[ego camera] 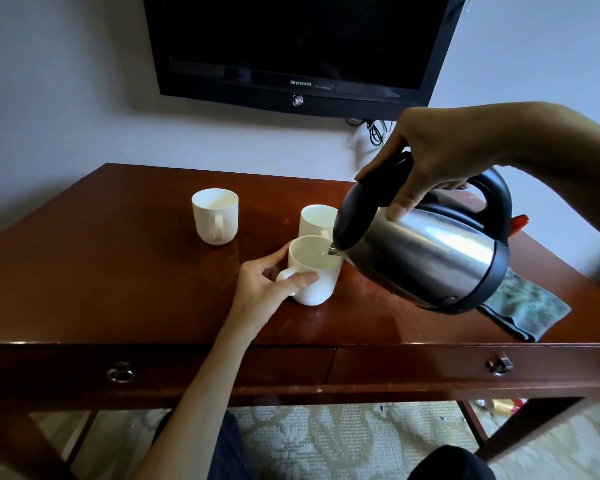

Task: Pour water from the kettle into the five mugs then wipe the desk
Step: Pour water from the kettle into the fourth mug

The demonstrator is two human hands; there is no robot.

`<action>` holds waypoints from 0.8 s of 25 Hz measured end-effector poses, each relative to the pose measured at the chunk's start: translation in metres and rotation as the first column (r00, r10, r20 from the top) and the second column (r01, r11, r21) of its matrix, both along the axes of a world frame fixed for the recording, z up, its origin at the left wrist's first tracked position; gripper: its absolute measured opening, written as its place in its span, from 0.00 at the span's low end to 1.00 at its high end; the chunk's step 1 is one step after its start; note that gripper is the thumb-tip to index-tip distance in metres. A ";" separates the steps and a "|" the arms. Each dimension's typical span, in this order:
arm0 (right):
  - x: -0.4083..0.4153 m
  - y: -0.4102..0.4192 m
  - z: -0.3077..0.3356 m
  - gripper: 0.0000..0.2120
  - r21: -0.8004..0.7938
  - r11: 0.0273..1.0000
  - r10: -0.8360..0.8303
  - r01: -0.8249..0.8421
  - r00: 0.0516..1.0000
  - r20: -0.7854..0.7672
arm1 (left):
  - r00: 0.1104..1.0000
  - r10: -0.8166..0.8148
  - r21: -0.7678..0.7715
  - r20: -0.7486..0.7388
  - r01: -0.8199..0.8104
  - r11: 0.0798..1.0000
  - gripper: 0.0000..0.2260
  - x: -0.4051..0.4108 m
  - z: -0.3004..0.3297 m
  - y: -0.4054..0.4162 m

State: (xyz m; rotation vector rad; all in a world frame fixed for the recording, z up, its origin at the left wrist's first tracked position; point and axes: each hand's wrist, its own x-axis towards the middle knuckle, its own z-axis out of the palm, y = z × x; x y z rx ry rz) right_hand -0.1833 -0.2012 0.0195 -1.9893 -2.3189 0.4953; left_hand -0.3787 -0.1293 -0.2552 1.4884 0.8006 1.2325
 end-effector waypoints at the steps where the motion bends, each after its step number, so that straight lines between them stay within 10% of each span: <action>1: 0.001 -0.001 -0.001 0.27 0.000 1.000 0.004 -0.004 1.000 -0.002 | 1.000 -0.001 -0.006 0.003 0.001 1.000 0.32 0.000 0.001 -0.001; 12: 0.006 -0.010 -0.008 0.28 0.049 0.999 0.003 -0.001 0.999 -0.043 | 0.999 -0.020 0.005 -0.036 0.020 1.000 0.28 -0.001 0.005 -0.004; 20: 0.039 -0.059 -0.076 0.23 0.342 0.914 0.001 0.220 0.841 -0.542 | 0.954 0.257 0.125 -0.155 -0.239 0.963 0.31 -0.003 0.002 -0.021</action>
